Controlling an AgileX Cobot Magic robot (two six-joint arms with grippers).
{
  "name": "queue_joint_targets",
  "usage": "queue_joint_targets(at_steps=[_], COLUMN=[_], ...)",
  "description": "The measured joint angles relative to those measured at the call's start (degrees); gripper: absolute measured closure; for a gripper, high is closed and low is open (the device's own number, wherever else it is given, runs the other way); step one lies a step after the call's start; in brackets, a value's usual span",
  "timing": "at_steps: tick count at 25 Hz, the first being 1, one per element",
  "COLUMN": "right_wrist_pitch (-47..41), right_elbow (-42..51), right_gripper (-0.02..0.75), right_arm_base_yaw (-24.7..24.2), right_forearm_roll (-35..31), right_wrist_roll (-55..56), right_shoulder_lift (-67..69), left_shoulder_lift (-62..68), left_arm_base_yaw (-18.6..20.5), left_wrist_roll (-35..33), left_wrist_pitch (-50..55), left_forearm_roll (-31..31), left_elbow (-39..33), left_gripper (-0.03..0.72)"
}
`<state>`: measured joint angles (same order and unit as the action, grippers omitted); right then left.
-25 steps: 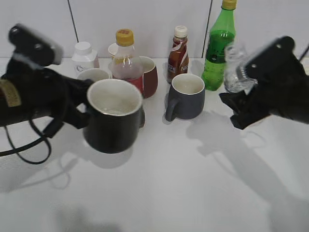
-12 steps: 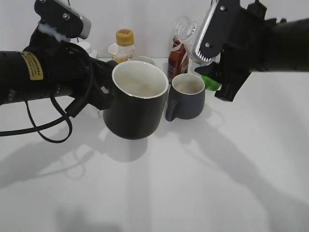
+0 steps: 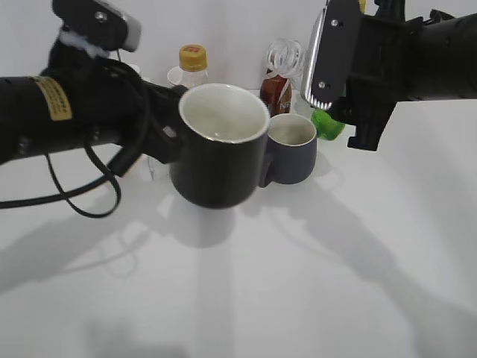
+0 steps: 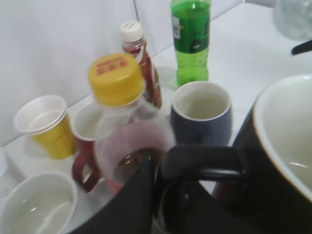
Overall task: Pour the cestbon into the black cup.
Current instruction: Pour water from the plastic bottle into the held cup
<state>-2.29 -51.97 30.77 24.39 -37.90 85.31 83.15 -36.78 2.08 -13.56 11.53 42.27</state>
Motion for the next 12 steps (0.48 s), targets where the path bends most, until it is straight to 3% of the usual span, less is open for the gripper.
queue_joint_targets(at_steps=[4,12], right_wrist_pitch=[-0.14,-0.79], right_elbow=[0.0,0.0], right_gripper=[0.238,0.238], right_arm_base_yaw=[1.69,3.18], right_forearm_roll=[4.69,14.39], right_wrist_roll=[0.0,-0.07], right_shoulder_lift=[0.0,0.0], left_shoulder_lift=[2.16,2.92], left_arm_base_yaw=[-2.4,-2.88], left_wrist_roll=[0.0,0.0], left_wrist_pitch=[-0.68,-1.82], left_forearm_roll=[-0.22,-2.56], left_elbow=[0.78,0.85], left_gripper=[0.634,0.634])
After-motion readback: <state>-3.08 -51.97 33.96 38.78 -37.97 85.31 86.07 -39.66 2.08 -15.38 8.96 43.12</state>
